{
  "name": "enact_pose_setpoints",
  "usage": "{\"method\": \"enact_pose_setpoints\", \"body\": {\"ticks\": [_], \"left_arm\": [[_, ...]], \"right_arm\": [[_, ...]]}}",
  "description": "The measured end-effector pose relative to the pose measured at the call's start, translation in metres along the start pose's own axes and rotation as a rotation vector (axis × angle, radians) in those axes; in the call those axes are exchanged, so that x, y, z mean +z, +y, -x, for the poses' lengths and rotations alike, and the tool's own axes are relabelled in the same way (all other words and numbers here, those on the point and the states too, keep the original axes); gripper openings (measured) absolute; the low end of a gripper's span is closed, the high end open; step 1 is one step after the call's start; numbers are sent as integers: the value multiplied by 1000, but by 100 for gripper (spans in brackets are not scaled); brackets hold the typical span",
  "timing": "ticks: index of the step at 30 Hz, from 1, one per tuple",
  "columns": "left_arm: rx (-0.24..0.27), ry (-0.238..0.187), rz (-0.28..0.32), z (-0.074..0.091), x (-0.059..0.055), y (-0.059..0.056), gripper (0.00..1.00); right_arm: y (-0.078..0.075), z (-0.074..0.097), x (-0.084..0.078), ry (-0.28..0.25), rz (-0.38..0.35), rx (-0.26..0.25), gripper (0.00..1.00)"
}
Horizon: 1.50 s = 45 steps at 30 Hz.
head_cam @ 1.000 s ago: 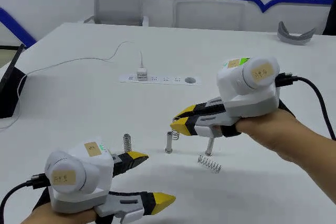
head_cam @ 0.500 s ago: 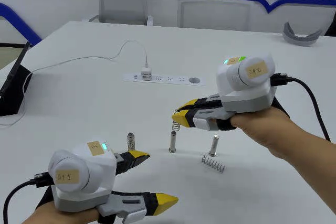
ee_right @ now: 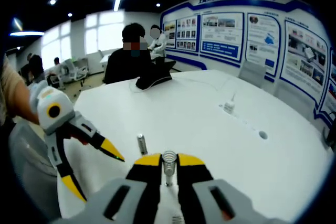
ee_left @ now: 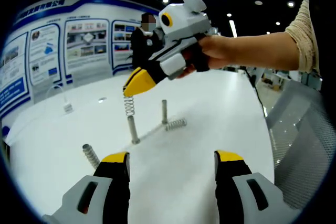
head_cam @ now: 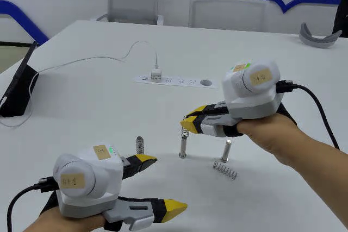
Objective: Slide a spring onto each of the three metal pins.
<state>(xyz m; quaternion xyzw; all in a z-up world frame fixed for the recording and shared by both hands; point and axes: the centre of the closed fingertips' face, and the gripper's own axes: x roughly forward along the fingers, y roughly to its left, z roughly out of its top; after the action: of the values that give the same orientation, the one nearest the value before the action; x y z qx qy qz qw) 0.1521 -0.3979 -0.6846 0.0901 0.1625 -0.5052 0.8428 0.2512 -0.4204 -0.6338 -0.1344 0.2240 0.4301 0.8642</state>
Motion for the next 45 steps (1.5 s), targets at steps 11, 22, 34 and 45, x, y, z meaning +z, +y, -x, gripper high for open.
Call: {"method": "enact_pose_setpoints", "body": {"ticks": [11,22,34,45], "left_arm": [[3,2,4,1,-1,2,65],[0,5,10,1,-1,3,63],[1,6,8,2,-1,3,65],[1,10,11,3,-3,3,66]], "right_arm": [[-1,-4,-4,11,-6,2,12],[-1,-7,-10,15,-17,-3,12],[2,-15,-21,39,-11,2,12],[1,-21,-31,59,-16,3,12]]}}
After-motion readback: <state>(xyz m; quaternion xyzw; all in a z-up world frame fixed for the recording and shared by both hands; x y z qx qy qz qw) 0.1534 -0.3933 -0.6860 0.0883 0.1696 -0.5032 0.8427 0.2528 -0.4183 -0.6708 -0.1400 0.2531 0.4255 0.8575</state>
